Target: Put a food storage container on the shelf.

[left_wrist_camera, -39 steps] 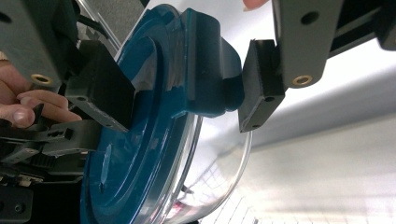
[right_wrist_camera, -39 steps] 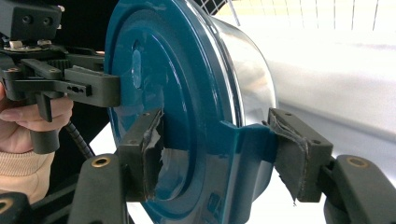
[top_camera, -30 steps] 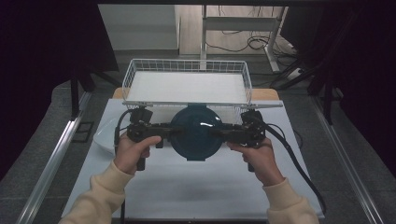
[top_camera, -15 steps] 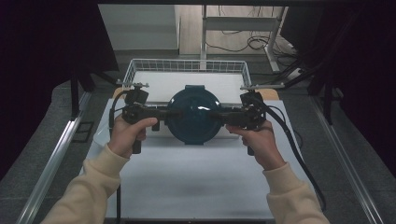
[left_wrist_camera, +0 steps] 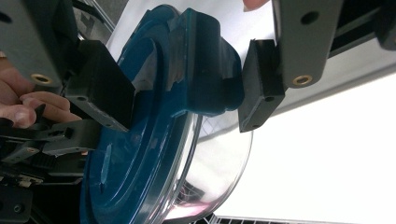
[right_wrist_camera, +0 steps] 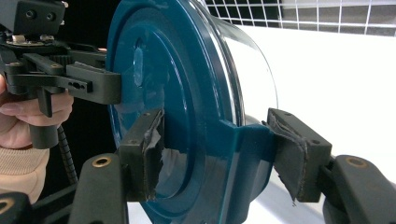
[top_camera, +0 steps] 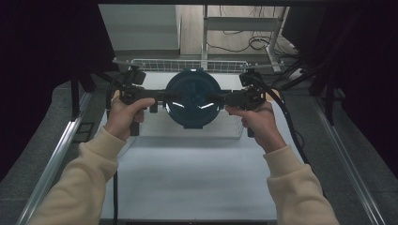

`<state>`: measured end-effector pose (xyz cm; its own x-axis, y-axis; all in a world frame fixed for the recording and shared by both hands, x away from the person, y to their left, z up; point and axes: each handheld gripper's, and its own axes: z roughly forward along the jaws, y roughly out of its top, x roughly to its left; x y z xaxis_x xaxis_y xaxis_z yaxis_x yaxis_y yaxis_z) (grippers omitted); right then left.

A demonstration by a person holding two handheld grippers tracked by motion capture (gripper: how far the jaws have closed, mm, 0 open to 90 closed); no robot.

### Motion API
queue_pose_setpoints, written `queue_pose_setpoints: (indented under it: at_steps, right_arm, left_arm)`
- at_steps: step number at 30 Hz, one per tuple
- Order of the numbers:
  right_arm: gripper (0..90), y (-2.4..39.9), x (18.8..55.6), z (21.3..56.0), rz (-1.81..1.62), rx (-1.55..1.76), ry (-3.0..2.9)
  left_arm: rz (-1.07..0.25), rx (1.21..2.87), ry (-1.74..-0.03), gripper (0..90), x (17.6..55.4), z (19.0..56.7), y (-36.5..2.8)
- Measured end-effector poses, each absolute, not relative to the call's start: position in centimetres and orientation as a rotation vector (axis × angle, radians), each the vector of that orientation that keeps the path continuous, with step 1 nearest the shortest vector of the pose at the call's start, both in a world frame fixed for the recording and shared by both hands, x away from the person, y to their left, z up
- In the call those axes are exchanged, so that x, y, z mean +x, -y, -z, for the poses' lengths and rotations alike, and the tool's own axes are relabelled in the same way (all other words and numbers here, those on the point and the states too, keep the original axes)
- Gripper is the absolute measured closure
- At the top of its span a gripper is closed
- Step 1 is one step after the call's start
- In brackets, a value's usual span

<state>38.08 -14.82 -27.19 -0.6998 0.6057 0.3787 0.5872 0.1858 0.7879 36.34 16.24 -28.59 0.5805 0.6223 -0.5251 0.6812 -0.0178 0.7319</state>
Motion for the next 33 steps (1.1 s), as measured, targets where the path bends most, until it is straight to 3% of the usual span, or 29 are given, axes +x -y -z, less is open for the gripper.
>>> queue_pose_setpoints:
  at_steps: [15, 33]
  right_arm:
    - [38.8, 14.5, 40.8, 25.7, -1.583, 1.227, -2.41]
    - [39.1, 14.1, 45.7, 26.5, -1.535, 1.326, -2.466]
  left_arm:
    - [0.089, 1.701, -1.098, 37.3, 39.5, 27.1, -16.6]
    - [0.183, 1.69, -1.16, 37.3, 44.1, 28.7, -17.2]
